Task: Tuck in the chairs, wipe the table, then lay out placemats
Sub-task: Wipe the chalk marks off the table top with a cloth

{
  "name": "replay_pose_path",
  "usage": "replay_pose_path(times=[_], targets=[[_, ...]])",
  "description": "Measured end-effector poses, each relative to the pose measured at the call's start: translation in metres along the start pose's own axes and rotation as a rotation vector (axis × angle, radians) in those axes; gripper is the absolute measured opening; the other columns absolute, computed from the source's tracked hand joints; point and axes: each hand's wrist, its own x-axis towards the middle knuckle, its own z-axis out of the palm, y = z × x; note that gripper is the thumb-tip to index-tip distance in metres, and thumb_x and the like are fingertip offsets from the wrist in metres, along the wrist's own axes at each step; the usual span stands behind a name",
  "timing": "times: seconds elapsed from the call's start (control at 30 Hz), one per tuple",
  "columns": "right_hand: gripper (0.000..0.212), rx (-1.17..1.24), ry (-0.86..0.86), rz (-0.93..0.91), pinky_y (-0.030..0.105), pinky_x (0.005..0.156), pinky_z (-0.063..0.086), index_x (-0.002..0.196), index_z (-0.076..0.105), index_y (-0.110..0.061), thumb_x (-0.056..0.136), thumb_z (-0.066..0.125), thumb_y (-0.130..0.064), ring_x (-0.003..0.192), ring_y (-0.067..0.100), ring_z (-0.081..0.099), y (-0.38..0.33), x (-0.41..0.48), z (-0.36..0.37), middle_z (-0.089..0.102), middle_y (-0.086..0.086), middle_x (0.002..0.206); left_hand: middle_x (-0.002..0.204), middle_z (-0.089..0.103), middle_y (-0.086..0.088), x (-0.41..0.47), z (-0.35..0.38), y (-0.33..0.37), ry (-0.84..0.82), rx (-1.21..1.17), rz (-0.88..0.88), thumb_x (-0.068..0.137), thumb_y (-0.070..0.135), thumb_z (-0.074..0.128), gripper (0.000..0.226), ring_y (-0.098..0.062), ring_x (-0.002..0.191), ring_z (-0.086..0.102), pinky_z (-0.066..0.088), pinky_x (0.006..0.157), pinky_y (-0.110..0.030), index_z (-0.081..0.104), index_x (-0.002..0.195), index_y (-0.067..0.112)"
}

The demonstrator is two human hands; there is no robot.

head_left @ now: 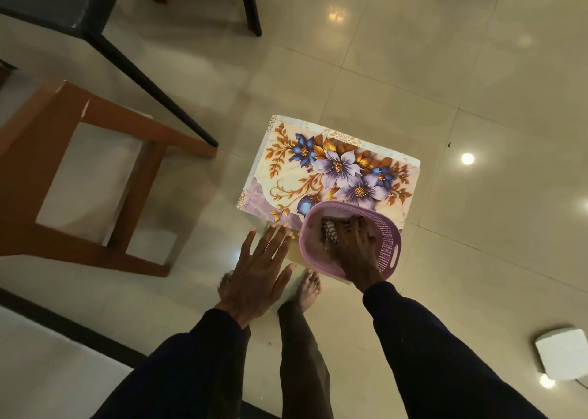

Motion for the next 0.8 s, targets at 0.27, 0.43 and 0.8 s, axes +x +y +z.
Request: replay_pose_path(times=[0.27, 0.43, 0.8], targets=[[0.052, 0.075, 0.047, -0.002, 0.056, 0.079, 0.062, 0.134, 0.062, -0.012, 0.088, 0.086, -0.016, 0.113, 0.042, 0.066, 0.008, 0.003, -0.028, 0.064, 0.020, 0.129, 0.173, 0.029, -0.011, -0.018, -0.020, -0.002, 0.011, 0.062, -0.015, 0.113, 0.049, 0.036, 0.063, -0.029, 0.162, 0.024, 0.023, 0.128, -0.060, 0.039, 0.163, 0.012], [0.057, 0.167, 0.147, -0.014, 0.058, 0.088, 0.062, 0.137, 0.062, -0.011, 0.085, 0.086, -0.013, 0.123, 0.043, 0.061, 0.006, -0.058, -0.060, 0.063, 0.021, 0.132, 0.172, 0.031, -0.014, -0.023, -0.067, 0.004, 0.051, 0.053, 0.036, 0.112, 0.046, 0.039, 0.062, -0.031, 0.161, 0.026, 0.025, 0.127, -0.061, 0.041, 0.162, 0.009], [0.054, 0.327, 0.363, 0.111, 0.050, 0.065, 0.060, 0.137, 0.058, -0.020, 0.087, 0.078, -0.014, 0.111, 0.031, 0.056, 0.016, -0.202, -0.190, 0.059, 0.005, 0.126, 0.158, 0.053, -0.017, -0.022, -0.191, 0.039, 0.267, 0.000, 0.170, 0.109, 0.043, 0.044, 0.058, -0.035, 0.150, 0.046, 0.034, 0.122, -0.062, 0.058, 0.148, 0.004]])
